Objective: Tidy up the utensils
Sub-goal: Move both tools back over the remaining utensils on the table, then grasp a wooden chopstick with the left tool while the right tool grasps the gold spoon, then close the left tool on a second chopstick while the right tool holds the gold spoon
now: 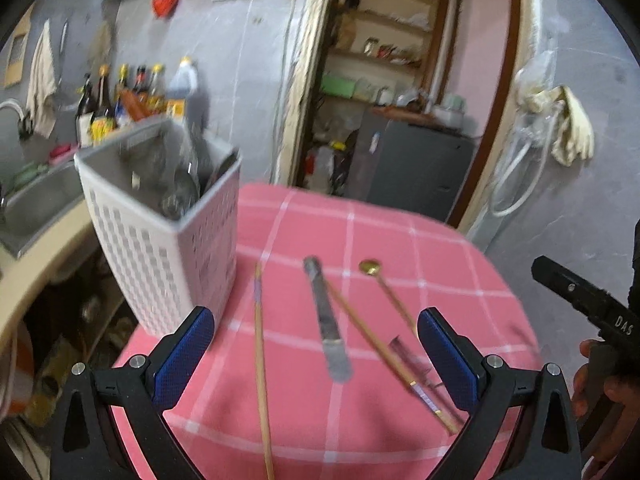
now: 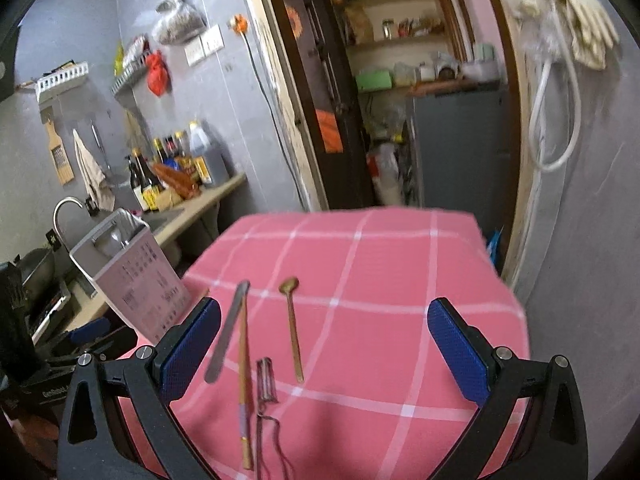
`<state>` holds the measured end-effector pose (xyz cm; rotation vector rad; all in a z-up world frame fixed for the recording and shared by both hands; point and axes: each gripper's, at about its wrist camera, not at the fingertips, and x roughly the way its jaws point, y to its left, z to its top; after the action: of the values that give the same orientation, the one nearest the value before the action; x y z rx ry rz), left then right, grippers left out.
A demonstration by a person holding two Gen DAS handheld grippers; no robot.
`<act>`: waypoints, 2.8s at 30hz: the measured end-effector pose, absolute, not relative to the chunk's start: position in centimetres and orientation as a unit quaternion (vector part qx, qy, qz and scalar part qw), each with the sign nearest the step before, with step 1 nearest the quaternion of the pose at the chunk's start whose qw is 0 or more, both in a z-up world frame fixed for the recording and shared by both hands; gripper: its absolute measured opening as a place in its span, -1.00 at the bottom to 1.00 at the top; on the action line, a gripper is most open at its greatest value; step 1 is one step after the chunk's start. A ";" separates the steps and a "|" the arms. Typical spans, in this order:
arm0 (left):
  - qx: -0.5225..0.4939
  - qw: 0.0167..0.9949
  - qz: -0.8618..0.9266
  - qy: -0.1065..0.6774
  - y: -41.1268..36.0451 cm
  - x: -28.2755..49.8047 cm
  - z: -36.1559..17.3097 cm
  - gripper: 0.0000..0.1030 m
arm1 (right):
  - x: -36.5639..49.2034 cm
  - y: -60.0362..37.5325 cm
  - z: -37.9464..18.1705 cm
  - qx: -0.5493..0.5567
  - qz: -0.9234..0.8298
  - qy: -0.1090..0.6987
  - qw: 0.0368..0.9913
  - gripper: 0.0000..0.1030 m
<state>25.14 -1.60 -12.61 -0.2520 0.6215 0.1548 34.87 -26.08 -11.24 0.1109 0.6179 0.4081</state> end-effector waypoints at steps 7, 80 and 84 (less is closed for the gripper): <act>-0.153 0.916 0.114 0.354 -0.7 26.6 -15.9 0.98 | 38.4 -24.2 -15.3 0.053 0.232 0.366 0.900 0.82; -0.347 0.792 -0.079 0.497 -2.8 35.0 -21.4 -0.35 | 46.7 -18.5 -21.5 -0.031 0.365 0.510 0.779 -0.67; -0.323 0.790 -0.081 0.515 -3.6 35.8 -21.6 -0.35 | 47.0 -18.6 -21.4 -0.038 0.374 0.510 0.773 -0.68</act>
<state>35.78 -3.56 -21.63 -0.6966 1.1092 -0.1753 47.00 -18.63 -21.43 -0.0820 1.1058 0.8113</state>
